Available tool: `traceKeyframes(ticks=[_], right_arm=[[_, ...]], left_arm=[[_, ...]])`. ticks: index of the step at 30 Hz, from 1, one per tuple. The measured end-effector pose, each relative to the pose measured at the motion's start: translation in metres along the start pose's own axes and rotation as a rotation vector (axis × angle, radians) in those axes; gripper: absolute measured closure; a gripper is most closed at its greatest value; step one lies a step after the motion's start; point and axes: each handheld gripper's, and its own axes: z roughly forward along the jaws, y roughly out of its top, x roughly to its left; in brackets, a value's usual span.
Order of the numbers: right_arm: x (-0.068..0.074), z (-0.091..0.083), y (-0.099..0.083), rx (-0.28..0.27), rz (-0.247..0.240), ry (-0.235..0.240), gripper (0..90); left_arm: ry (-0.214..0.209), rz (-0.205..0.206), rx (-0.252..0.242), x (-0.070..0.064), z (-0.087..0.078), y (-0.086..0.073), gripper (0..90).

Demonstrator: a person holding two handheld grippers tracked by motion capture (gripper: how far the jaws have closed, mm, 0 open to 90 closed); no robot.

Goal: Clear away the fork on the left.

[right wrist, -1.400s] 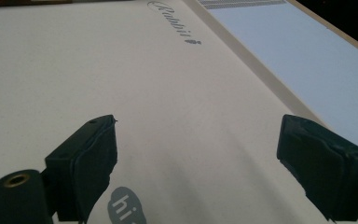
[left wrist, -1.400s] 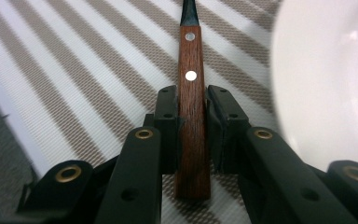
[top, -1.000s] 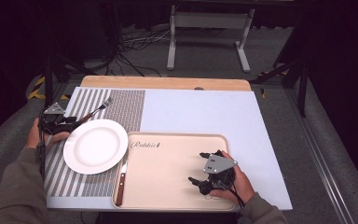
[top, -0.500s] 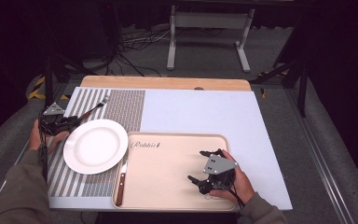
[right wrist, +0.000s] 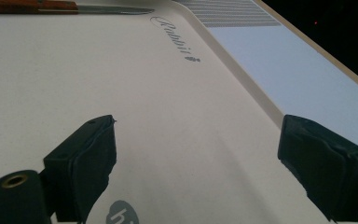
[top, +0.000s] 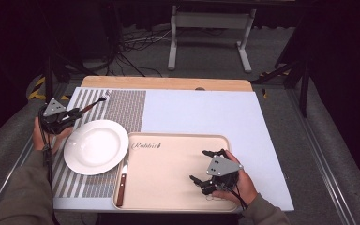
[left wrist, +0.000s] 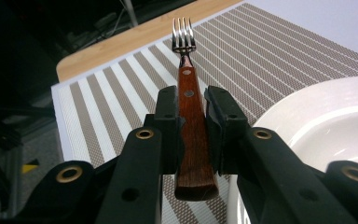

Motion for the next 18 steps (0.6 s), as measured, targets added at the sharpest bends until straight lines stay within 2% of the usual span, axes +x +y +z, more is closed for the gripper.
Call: traceKeyframes(ticks=[8, 15, 18], right_arm=[[-0.002, -0.007, 0.002, -0.040, 0.012, -0.046, 12.7], [-0.007, -0.014, 0.001, -0.053, 0.029, -0.087, 12.7], [-0.009, -0.017, 0.001, -0.063, 0.035, -0.097, 12.7]], left_arm=[[-0.027, 0.008, -0.075, -0.014, -0.014, 0.012, 75.6], [-0.044, 0.023, -0.107, -0.025, -0.023, 0.020, 75.6], [-0.054, 0.018, -0.128, -0.031, -0.029, 0.023, 75.7]])
